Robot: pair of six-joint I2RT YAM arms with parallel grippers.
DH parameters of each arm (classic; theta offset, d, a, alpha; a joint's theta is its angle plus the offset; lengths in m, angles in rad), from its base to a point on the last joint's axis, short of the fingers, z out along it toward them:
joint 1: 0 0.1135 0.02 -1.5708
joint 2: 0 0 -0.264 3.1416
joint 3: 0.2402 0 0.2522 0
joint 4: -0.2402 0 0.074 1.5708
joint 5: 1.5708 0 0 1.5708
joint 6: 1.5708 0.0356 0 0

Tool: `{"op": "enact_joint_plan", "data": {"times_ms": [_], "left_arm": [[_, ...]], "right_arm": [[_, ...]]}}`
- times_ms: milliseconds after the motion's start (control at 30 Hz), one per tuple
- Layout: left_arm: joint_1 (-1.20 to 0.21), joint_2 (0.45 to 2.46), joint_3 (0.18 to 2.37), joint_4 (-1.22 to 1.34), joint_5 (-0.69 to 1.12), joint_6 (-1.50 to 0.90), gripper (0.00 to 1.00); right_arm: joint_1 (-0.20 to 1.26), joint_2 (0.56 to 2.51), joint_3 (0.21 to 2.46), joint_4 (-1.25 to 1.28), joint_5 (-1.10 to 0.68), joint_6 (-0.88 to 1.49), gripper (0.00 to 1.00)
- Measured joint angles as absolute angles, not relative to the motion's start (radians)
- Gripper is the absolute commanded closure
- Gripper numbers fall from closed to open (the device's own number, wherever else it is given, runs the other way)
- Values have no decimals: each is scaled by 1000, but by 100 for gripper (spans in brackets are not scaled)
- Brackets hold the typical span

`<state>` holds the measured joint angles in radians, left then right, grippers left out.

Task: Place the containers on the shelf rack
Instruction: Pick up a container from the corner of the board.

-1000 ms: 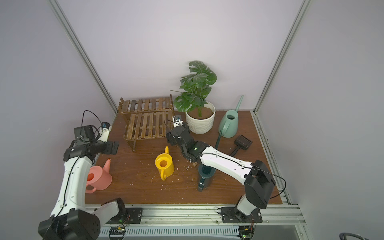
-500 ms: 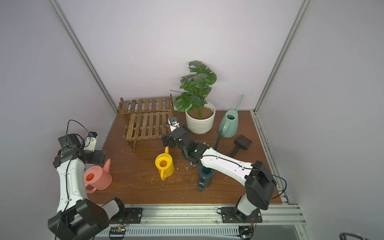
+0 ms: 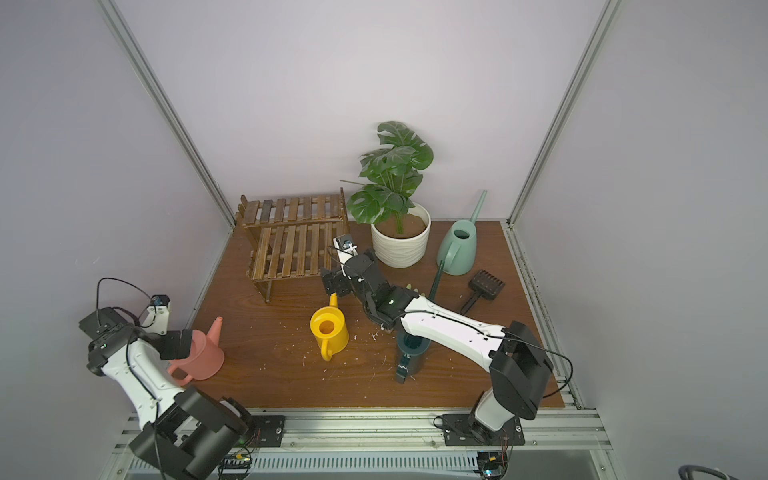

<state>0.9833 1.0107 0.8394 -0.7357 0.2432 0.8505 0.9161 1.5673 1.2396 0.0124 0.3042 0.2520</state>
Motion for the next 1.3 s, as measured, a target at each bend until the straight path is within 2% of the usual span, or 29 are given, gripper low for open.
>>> {"op": "enact_joint_plan", "data": {"times_ms": [733, 967, 1300], "left_arm": [[985, 847, 791, -862, 334, 838, 2], [985, 870, 720, -881, 332, 839, 2], [985, 896, 748, -883, 321, 830, 2]], "right_arm": [[922, 1594, 1240, 10, 305, 262, 1], [922, 1597, 1240, 10, 308, 263, 1], [922, 1629, 1240, 14, 307, 272, 1]]}}
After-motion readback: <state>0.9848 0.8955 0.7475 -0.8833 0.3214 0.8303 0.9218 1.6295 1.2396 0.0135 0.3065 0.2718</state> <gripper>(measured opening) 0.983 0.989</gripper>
